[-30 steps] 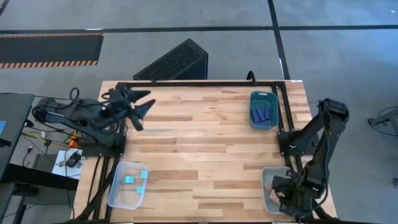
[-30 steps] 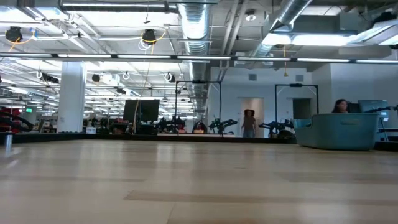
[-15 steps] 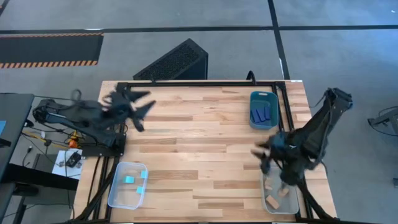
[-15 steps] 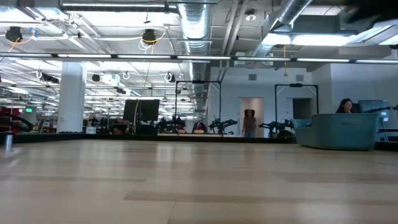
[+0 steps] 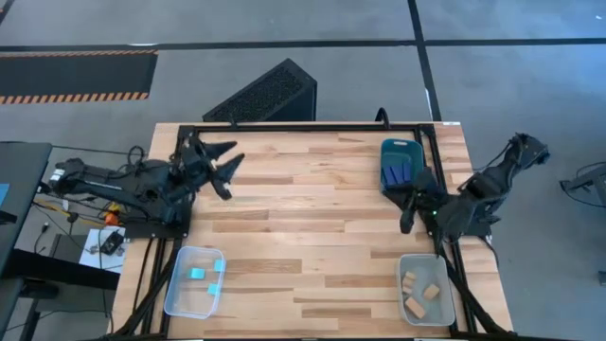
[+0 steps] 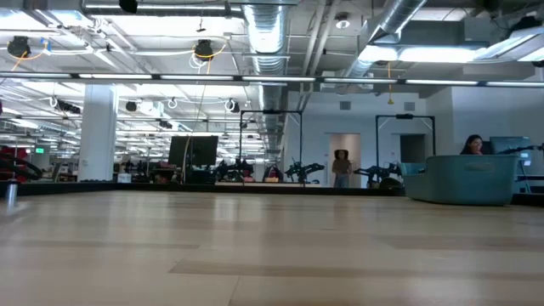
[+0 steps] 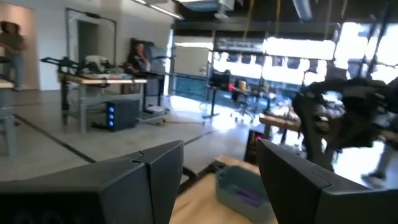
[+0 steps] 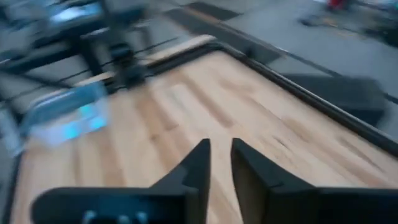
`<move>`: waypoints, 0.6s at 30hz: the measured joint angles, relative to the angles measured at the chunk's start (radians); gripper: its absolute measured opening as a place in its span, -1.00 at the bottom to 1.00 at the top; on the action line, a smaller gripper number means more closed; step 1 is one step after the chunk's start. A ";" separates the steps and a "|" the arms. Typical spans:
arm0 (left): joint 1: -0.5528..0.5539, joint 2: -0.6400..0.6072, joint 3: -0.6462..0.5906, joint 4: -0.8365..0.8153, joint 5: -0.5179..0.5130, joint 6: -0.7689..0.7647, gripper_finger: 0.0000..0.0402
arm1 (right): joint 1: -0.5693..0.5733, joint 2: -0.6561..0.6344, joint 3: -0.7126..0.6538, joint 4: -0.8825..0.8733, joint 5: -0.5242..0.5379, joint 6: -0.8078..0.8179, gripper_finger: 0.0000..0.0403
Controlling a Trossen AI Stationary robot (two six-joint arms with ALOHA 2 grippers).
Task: Sort & place blocks by color
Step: Return to Home Position
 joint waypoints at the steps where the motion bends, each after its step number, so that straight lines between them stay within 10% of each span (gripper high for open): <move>1: 0.024 -0.006 0.000 0.002 0.019 -0.008 -0.03 | -0.023 -0.007 0.000 0.066 -0.054 -0.100 -0.60; 8: 0.194 0.088 -0.004 0.012 0.135 -0.093 -0.20 | -0.222 -0.044 0.000 0.343 -0.541 -0.667 -0.96; 18: 0.223 0.347 -0.005 0.357 0.273 -0.147 -0.79 | -0.648 -0.057 -0.100 0.696 -1.259 -0.867 -0.98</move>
